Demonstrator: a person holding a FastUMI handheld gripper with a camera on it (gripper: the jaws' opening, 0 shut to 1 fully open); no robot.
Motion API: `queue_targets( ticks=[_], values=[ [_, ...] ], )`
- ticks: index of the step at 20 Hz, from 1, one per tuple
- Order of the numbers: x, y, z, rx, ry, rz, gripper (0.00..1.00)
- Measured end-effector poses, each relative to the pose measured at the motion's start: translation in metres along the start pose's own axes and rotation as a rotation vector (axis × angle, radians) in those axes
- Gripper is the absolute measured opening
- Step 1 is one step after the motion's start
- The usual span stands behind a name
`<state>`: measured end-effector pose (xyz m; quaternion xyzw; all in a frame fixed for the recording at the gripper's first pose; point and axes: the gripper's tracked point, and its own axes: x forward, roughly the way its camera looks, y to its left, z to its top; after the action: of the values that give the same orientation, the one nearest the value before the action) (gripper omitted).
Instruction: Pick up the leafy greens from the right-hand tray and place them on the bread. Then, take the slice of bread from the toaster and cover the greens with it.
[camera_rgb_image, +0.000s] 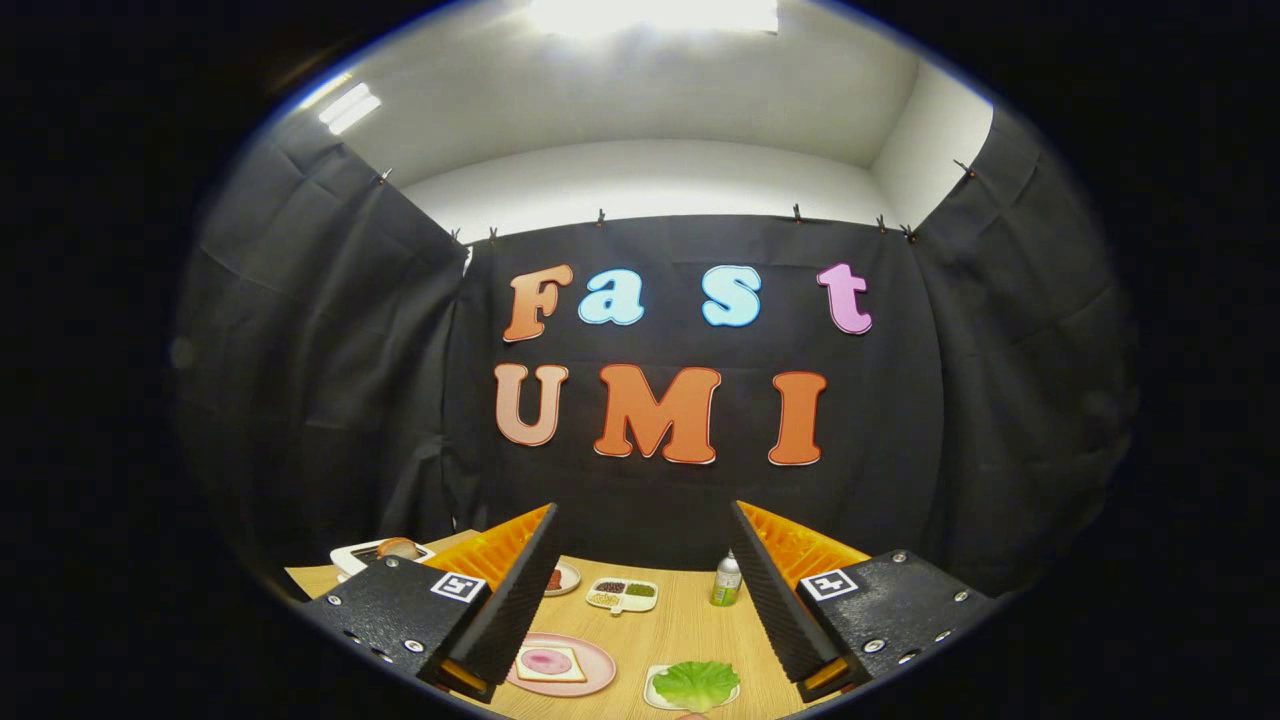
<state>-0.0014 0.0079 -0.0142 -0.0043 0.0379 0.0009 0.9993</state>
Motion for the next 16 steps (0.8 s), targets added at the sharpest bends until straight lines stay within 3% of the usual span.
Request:
queue_targets(
  ticks=[10,16],
  values=[
    [0.032,-0.018,-0.050,0.032,0.096,-0.005,0.99],
    [0.063,-0.029,-0.109,0.057,0.221,-0.007,0.99]
  ],
)
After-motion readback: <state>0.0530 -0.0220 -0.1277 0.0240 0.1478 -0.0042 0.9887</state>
